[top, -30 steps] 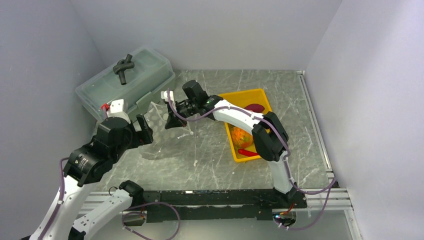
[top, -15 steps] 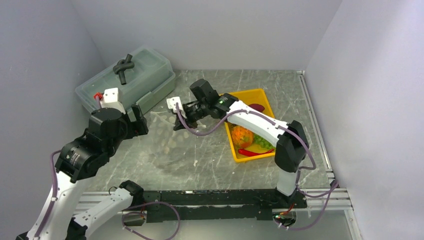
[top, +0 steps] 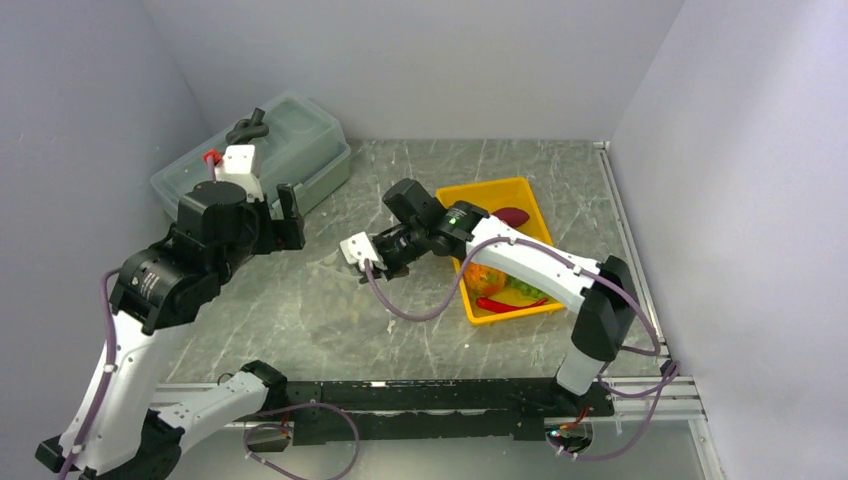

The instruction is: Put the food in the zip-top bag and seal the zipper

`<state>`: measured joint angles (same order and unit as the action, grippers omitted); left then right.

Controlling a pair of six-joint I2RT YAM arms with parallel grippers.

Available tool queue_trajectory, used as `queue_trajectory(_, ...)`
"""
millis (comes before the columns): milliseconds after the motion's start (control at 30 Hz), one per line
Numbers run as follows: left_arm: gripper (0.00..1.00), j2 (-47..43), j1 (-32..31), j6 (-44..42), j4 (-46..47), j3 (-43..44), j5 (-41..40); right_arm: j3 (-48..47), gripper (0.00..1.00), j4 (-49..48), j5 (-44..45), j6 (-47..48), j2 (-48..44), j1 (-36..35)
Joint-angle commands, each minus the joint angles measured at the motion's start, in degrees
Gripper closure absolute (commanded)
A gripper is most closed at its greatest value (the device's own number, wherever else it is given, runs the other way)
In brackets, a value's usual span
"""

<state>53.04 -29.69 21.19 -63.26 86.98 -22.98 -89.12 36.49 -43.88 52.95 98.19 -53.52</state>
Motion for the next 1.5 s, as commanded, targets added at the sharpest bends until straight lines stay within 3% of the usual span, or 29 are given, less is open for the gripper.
queue_trajectory(0,0.00,3.0,0.1,-3.0,-1.2,4.4,7.4,2.7,1.00,0.5,1.8,6.1,-5.3,-1.9)
queue_trajectory(200,0.00,7.3,0.1,-5.6,-3.5,6.9,16.6,3.5,1.00,2.5,4.1,9.5,-7.4,-4.1)
queue_trajectory(667,0.00,10.3,-0.2,-10.3,-2.3,2.4,39.4,0.0,1.00,5.9,9.8,10.5,-8.0,-8.7)
queue_trajectory(867,0.00,9.9,-2.5,-11.0,-2.7,0.6,40.3,-1.7,1.00,7.1,10.4,11.0,-8.0,-9.1)
queue_trajectory(1167,0.07,11.8,-5.7,-10.9,-3.4,-1.5,33.0,-2.2,1.00,8.0,11.7,10.8,-8.6,-10.6)
queue_trajectory(1467,0.26,15.5,-7.1,-10.6,-4.0,-1.3,30.9,-0.8,1.00,7.0,13.0,9.7,-10.1,-11.3)
